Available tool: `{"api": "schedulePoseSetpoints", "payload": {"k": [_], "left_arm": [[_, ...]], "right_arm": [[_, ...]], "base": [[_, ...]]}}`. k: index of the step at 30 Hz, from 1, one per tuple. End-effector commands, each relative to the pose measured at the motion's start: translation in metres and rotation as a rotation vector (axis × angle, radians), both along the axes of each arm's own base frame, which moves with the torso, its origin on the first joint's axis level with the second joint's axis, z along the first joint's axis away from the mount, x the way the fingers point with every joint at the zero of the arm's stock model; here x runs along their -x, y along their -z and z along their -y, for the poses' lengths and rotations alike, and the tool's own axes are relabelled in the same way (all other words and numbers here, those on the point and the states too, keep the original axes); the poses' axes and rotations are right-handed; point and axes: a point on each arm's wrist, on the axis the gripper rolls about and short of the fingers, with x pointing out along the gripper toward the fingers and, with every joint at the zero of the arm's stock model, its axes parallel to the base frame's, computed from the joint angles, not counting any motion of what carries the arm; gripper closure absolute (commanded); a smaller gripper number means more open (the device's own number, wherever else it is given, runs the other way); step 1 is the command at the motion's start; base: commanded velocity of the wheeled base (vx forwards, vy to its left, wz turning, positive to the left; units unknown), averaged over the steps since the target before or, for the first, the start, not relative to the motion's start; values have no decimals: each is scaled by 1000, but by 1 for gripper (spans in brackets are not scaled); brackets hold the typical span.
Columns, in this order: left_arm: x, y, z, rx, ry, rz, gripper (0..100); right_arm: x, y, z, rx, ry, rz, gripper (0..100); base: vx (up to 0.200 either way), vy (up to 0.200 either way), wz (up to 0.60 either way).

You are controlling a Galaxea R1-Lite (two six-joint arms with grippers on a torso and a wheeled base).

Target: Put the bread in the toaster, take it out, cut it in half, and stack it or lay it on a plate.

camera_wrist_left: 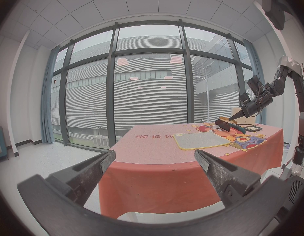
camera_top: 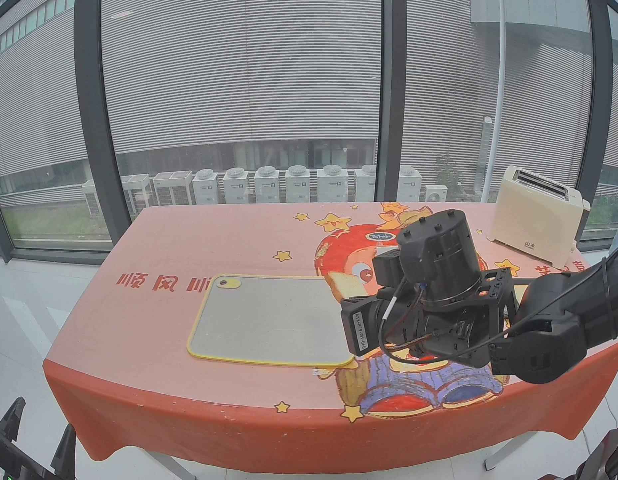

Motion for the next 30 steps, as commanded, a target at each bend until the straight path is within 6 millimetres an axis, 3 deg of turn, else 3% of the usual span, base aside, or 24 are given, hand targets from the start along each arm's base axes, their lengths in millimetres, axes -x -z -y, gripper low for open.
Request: {"api": "schedulePoseSetpoints", "payload": {"k": [1,15,30], "left_arm": [[-1,5,0,0,0,-19,0],[-1,5,0,0,0,-19,0],[-1,5,0,3,1,-19,0]], "right_arm": [[1,1,1,2,1,-3,100],[4,-6,13,-5,19,5,100],[8,-5,28,6,49,0,100]], "base": [[0,-200,0],[0,-200,0],[0,0,0]]}}
